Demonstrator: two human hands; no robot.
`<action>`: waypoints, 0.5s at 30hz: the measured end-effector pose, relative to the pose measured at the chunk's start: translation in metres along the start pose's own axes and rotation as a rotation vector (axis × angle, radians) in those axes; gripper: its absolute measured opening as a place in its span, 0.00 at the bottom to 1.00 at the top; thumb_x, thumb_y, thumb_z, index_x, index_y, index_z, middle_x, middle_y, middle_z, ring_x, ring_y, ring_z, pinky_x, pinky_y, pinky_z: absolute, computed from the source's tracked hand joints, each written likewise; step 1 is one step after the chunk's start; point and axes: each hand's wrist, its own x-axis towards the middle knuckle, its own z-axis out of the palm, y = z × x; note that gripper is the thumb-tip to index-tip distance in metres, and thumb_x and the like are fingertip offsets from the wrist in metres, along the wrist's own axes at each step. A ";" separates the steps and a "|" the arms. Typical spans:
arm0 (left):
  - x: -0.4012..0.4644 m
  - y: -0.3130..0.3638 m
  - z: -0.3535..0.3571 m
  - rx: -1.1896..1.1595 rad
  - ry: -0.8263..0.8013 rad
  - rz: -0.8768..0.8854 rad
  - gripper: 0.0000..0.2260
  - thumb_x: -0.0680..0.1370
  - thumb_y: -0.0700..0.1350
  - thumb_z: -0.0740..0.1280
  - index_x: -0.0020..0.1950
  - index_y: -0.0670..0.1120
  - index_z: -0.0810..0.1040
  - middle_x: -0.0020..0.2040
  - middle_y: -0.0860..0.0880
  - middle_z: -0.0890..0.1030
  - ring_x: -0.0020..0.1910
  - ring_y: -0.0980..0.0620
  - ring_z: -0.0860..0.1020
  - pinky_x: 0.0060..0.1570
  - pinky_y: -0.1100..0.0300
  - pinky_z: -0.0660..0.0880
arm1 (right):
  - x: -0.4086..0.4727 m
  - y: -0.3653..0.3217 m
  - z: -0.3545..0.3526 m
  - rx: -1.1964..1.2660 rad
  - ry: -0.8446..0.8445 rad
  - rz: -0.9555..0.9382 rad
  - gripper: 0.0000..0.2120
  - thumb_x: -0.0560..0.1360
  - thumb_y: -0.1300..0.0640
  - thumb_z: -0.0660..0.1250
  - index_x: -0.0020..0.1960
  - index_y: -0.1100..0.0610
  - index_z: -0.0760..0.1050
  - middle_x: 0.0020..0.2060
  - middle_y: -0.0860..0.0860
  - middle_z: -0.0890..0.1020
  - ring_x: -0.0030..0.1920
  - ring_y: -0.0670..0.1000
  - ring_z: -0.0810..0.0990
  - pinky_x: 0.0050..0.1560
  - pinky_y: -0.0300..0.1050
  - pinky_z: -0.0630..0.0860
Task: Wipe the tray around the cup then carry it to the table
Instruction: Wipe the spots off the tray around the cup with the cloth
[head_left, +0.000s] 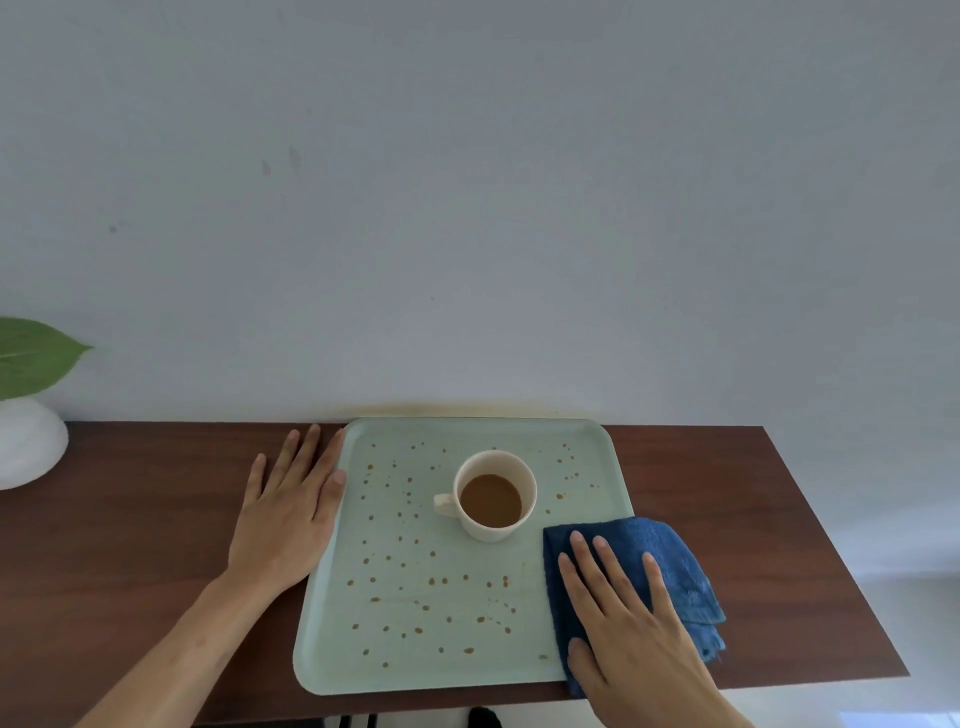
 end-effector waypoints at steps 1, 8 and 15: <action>0.000 0.001 0.000 -0.001 -0.003 -0.002 0.27 0.84 0.63 0.35 0.84 0.61 0.42 0.85 0.54 0.47 0.84 0.54 0.41 0.83 0.44 0.43 | 0.002 -0.001 0.000 0.024 -0.020 0.021 0.32 0.70 0.44 0.60 0.68 0.57 0.82 0.70 0.56 0.80 0.67 0.58 0.81 0.72 0.60 0.49; -0.001 0.002 -0.003 -0.012 -0.002 -0.008 0.27 0.84 0.63 0.35 0.84 0.61 0.43 0.85 0.55 0.47 0.84 0.56 0.41 0.82 0.46 0.42 | 0.023 0.001 0.017 0.072 0.023 0.043 0.31 0.78 0.41 0.56 0.74 0.56 0.77 0.75 0.54 0.75 0.73 0.58 0.75 0.71 0.67 0.58; -0.001 0.002 -0.003 -0.011 0.002 -0.008 0.27 0.83 0.64 0.35 0.83 0.61 0.43 0.84 0.56 0.46 0.84 0.56 0.41 0.82 0.47 0.41 | 0.055 0.016 0.027 0.113 0.035 0.070 0.32 0.84 0.36 0.50 0.81 0.53 0.67 0.81 0.52 0.66 0.81 0.57 0.64 0.76 0.70 0.52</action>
